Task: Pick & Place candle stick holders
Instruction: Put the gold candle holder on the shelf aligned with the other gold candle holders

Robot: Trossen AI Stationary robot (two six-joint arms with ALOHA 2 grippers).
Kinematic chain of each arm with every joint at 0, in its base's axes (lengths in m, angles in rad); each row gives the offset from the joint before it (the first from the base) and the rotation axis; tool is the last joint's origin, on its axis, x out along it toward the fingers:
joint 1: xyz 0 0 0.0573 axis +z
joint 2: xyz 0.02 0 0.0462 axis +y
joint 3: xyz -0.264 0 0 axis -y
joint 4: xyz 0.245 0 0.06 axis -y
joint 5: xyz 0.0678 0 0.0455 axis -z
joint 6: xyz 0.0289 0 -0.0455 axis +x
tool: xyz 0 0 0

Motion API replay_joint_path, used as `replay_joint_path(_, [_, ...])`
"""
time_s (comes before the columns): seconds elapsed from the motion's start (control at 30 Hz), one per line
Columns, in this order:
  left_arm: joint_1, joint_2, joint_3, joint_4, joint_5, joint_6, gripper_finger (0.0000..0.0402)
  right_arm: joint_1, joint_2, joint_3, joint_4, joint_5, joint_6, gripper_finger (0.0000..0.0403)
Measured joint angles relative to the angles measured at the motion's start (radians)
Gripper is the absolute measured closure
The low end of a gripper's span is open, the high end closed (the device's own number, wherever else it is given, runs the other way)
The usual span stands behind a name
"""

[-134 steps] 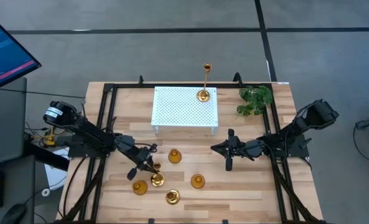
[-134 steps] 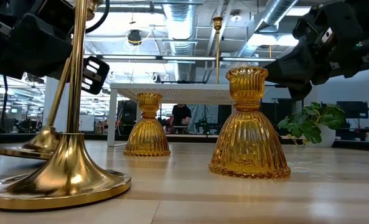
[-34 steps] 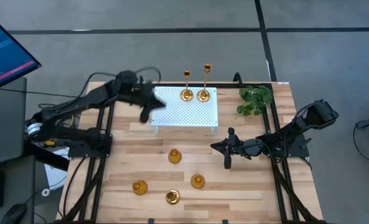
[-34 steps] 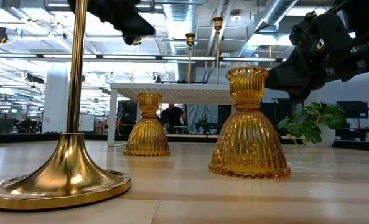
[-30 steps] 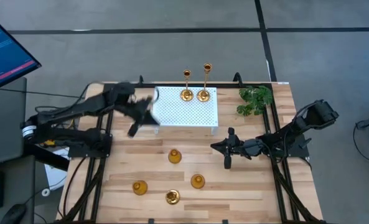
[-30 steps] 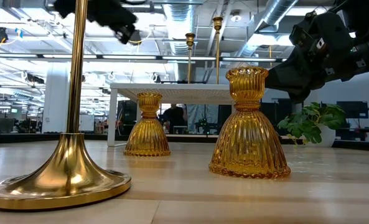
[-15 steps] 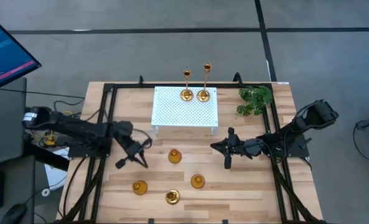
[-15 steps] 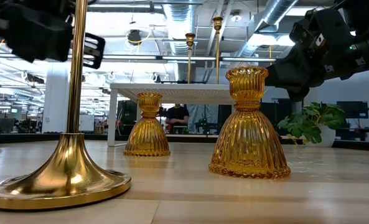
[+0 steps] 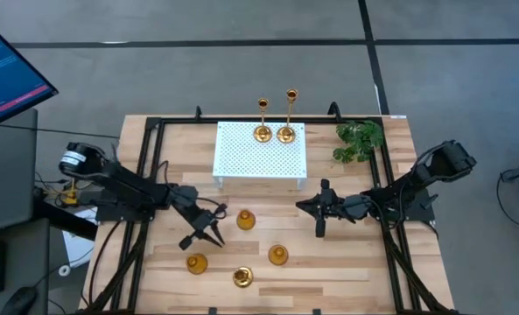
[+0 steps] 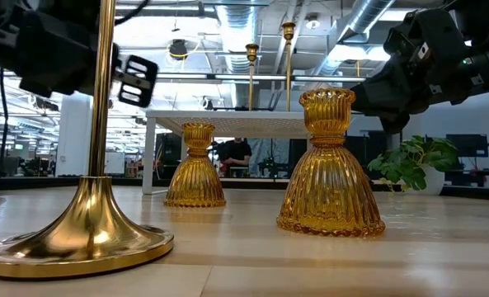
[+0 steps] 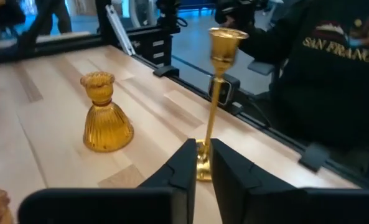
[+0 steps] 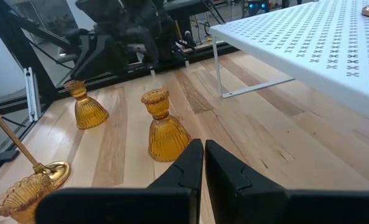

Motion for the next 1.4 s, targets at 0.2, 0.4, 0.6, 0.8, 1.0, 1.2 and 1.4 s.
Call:
replay_joint_path(0.2, [0.000,0.108,0.072,0.000,0.000,-0.034,0.0307,0.000,0.000,0.000,-0.003,0.000,0.000,0.0393])
replay_joint_path(0.4, [-0.022,0.165,0.106,0.000,0.000,-0.035,0.0249,0.000,0.000,0.000,-0.007,0.000,0.000,0.0393])
replay_joint_path(0.6, [-0.087,0.210,0.154,0.004,-0.002,-0.034,0.0198,0.000,0.000,0.000,-0.008,0.000,0.000,0.0393])
replay_joint_path(0.8, [-0.123,0.272,0.223,0.007,-0.091,-0.034,0.0181,0.000,0.000,0.000,-0.002,0.000,0.000,0.0393])
replay_joint_path(1.0, [-0.138,0.343,0.272,0.007,-0.109,-0.034,0.0188,0.001,0.000,0.000,-0.002,0.000,0.000,0.0393])
replay_joint_path(1.2, [-0.190,0.389,0.315,0.009,-0.107,-0.044,0.0194,0.001,0.000,0.000,-0.002,0.000,-0.001,0.0393])
replay_joint_path(1.4, [-0.226,0.426,0.369,0.015,-0.107,-0.045,0.0195,0.001,0.000,0.000,-0.001,0.000,0.000,0.0393])
